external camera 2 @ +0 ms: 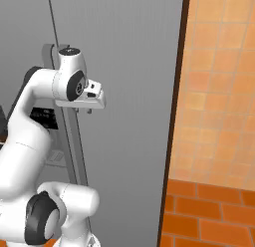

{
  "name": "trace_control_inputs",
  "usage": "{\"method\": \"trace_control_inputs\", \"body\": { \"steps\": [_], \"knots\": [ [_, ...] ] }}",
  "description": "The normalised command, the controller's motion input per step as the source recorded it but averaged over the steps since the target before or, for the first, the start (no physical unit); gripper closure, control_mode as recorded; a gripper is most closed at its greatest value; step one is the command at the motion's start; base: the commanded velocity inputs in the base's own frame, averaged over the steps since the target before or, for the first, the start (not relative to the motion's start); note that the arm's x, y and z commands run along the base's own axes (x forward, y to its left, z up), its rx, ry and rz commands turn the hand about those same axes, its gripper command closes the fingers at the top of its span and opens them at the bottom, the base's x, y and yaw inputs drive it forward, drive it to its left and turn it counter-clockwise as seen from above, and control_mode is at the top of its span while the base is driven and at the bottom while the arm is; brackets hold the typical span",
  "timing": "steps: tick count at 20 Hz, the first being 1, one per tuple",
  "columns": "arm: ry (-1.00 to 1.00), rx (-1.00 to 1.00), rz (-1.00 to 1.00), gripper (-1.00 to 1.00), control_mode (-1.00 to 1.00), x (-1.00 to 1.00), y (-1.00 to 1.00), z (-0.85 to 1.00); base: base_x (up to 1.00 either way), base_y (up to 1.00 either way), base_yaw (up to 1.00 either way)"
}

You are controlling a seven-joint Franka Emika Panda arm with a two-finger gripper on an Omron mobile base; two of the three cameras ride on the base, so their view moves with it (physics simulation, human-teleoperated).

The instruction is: Grab a lemon wedge from the fridge and one ice cube from the ice bowl, and put them in the glass of lemonade.

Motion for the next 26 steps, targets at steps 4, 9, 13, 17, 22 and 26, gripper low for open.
{"method": "trace_control_inputs", "body": {
  "steps": [4,9,13,17,22,26],
  "knots": [
    [0.00,0.02,0.00,-1.00,-1.00,-0.65,0.00,0.00,0.00,0.00,0.00],
    [0.00,0.04,0.00,-1.00,-1.00,-0.80,0.00,-0.07,0.00,0.00,0.00],
    [0.03,0.03,-0.04,-1.00,-1.00,-0.50,0.00,-0.26,0.00,0.00,0.00],
    [0.00,0.01,0.00,-1.00,-1.00,-0.11,0.00,-0.04,0.00,0.00,0.00],
    [0.00,0.00,0.00,-1.00,1.00,0.00,0.00,0.00,-0.62,0.72,0.00],
    [0.00,0.00,0.00,-1.00,1.00,0.00,0.00,0.00,-0.03,1.00,-0.02]
  ]
}}
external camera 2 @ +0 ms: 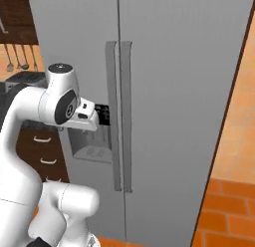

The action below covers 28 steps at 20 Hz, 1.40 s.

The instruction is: Grab a lemon wedge from the fridge and one ice cube from the ice bowl, and put them in the glass of lemonade.

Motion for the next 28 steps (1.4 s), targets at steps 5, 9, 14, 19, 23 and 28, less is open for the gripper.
{"method": "trace_control_inputs", "body": {
  "steps": [5,9,14,19,23,28],
  "knots": [
    [0.00,0.00,0.00,-1.00,1.00,0.00,0.00,0.00,0.27,1.00,-0.19],
    [0.00,0.00,0.00,-1.00,1.00,0.00,0.00,0.00,0.32,1.00,-0.16],
    [0.00,0.00,0.00,-1.00,1.00,0.00,0.00,0.00,0.44,0.89,-0.17],
    [0.00,0.00,0.00,-1.00,1.00,0.00,0.00,0.00,0.87,0.57,-0.18],
    [0.00,0.00,0.00,-1.00,1.00,0.00,0.00,0.00,0.62,0.23,-0.23],
    [0.00,0.00,0.00,-1.00,1.00,0.00,0.00,0.00,0.41,0.03,-0.23]
  ]
}}
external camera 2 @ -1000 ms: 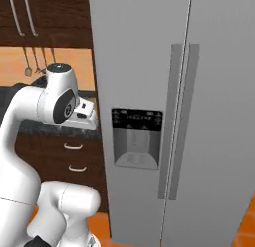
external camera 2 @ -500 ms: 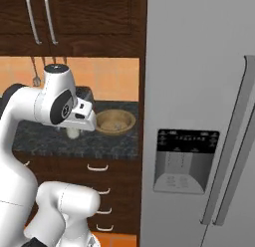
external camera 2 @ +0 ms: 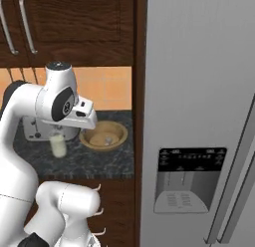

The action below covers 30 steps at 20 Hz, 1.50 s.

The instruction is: Grab a lemon wedge from the fridge and one ice cube from the ice bowl, and put them in the glass of lemonade.

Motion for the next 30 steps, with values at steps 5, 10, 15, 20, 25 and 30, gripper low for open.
{"method": "trace_control_inputs", "body": {
  "steps": [5,10,15,20,25,30],
  "knots": [
    [0.00,0.00,0.00,-1.00,1.00,0.00,0.00,0.00,0.53,0.00,-0.14],
    [0.00,0.00,0.00,-1.00,1.00,0.00,0.00,0.00,0.75,0.02,-0.08],
    [0.08,0.00,-0.03,-1.00,-1.00,0.38,0.00,-0.18,0.26,0.00,-0.03],
    [0.07,0.00,-0.03,-1.00,-1.00,0.62,0.09,-0.45,0.00,0.00,0.00],
    [0.04,0.00,0.00,-1.00,-1.00,0.77,0.03,-0.60,0.00,0.00,0.00],
    [0.00,-0.01,0.00,-1.00,-1.00,0.82,0.02,-0.74,0.00,0.00,0.00]
  ]
}}
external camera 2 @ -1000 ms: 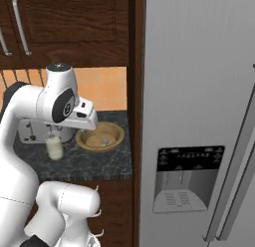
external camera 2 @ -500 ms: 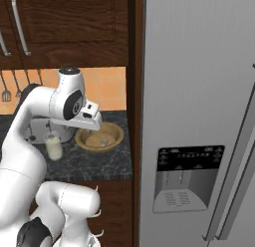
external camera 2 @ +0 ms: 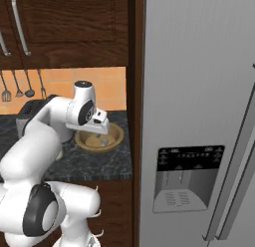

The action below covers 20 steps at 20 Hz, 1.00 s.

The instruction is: Grab a lemon wedge from the fridge and one ice cube from the ice bowl, and put them in the glass of lemonade.

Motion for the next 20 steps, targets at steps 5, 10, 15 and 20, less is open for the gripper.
{"method": "trace_control_inputs", "body": {
  "steps": [5,10,15,20],
  "knots": [
    [0.00,-0.08,0.01,-1.00,-1.00,0.46,0.00,-0.46,0.00,0.00,0.00],
    [-0.01,-0.02,0.00,-1.00,-1.00,0.28,0.00,-0.09,0.00,0.00,0.00],
    [0.01,0.00,0.00,-1.00,-1.00,0.37,0.00,-0.01,0.00,0.00,0.00],
    [0.03,0.00,0.00,-1.00,-1.00,0.10,0.00,0.00,0.00,0.00,0.00]
  ]
}}
